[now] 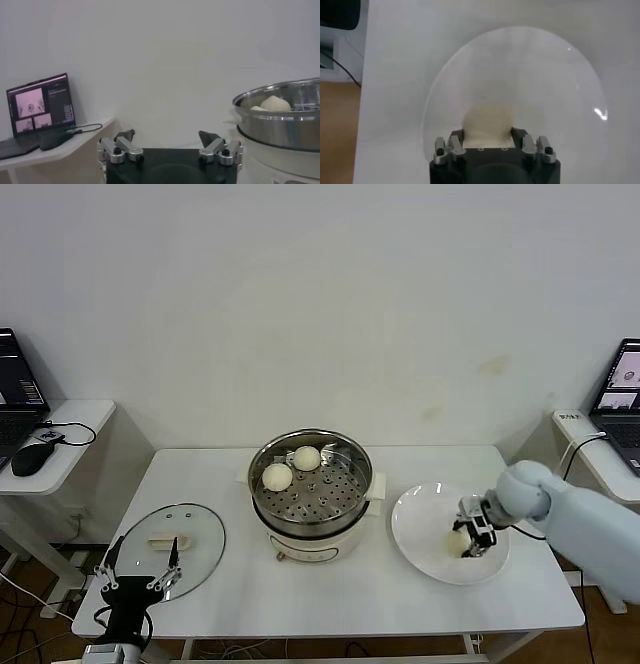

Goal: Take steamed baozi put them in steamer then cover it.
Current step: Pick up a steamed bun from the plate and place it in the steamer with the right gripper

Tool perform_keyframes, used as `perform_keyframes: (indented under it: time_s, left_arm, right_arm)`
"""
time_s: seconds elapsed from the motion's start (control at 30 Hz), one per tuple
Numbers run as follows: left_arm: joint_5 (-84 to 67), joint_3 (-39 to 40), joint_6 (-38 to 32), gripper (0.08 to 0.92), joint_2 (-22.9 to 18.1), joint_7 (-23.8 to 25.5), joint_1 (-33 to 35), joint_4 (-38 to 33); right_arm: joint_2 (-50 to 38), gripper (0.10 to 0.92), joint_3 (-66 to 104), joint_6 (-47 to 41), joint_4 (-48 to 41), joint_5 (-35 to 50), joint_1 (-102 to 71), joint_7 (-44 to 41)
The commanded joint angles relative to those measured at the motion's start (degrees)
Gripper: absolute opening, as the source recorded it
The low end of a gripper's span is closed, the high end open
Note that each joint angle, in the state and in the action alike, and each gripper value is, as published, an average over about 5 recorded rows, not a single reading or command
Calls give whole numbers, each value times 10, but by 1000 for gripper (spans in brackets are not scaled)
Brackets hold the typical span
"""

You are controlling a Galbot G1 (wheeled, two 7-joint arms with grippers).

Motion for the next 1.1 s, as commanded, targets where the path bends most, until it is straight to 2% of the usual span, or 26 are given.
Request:
perform_keyframes:
  time_s: [0.03, 0.3, 0.53, 0.77, 1.1]
  left_arm:
    - [0, 3, 1, 823, 2, 1, -1, -3]
    - [-1, 3, 0, 823, 3, 1, 0, -3]
    - [-7, -8, -1, 823, 3, -1, 1, 2]
    - [-13, -20, -1, 823, 0, -1, 3, 0]
    - [-20, -26, -2, 823, -3, -3, 0, 3]
  right_arm:
    - [13, 602, -55, -10, 8, 87, 197, -6]
    - [133, 608, -148, -24, -20, 161, 371, 11]
    - [266, 616, -202, -22, -44, 191, 391, 40]
    - [376, 618, -243, 59, -98, 172, 341, 37]
    - [422, 615, -290, 181, -133, 81, 301, 34]
